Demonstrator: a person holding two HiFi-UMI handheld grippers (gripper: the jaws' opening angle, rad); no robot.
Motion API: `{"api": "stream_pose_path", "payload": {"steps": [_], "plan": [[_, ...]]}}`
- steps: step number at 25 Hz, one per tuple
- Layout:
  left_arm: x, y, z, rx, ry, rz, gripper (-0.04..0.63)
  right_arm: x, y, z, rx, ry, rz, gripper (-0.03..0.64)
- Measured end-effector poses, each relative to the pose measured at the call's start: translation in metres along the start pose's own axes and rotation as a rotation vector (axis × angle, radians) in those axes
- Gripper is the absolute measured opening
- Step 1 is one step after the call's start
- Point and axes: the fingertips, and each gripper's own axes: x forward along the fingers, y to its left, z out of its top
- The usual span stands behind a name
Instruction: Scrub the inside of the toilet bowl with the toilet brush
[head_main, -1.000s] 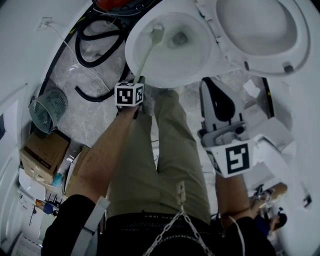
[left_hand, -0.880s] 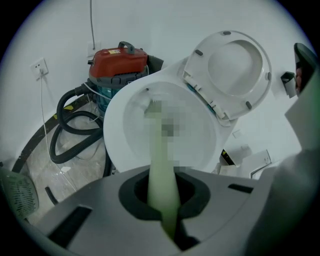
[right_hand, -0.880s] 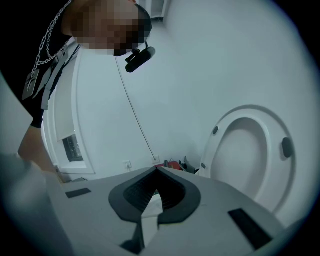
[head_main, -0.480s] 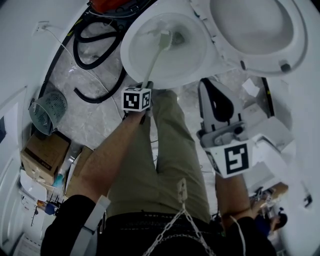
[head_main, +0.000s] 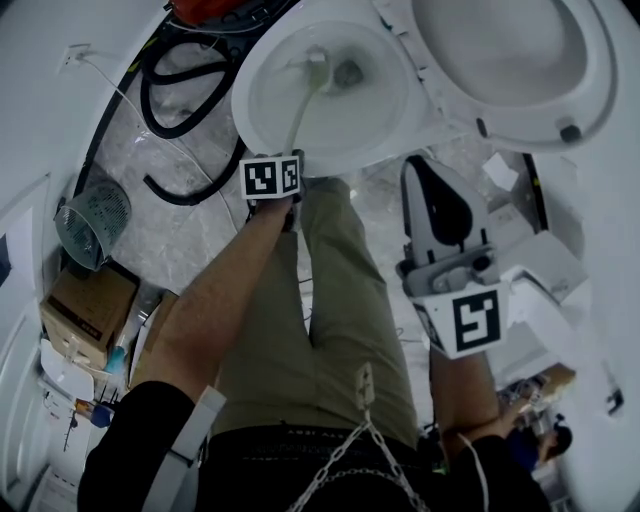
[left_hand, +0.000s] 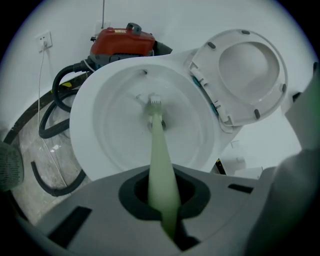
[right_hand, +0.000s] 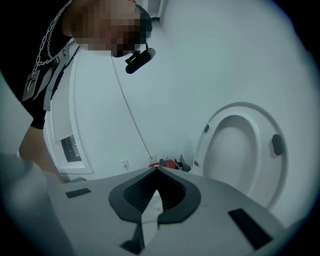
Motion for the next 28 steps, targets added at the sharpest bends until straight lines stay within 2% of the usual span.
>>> {"api": "stream_pose_path", "payload": {"steps": [5, 12, 21, 24, 28], "plan": [[0.008, -0.004, 0.022, 0.069, 0.002, 0.011, 0.0, -0.001, -0.007, 0.001, 0.004, -0.011, -0.008, 0.002], [0.021, -0.017, 0.033, 0.178, 0.044, 0.031, 0.0, -0.008, -0.016, -0.002, 0.011, -0.006, -0.021, 0.002], [0.028, -0.027, 0.028, 0.321, 0.107, 0.05, 0.0, -0.016, -0.017, -0.005, 0.025, -0.007, -0.025, 0.002], [0.028, -0.032, 0.024, 0.347, 0.13, 0.041, 0.0, -0.02, -0.018, -0.006, 0.026, -0.008, -0.031, 0.002], [0.025, -0.034, 0.008, 0.403, 0.191, 0.052, 0.0, -0.021, -0.014, -0.006, 0.026, -0.009, -0.032, 0.002]]}}
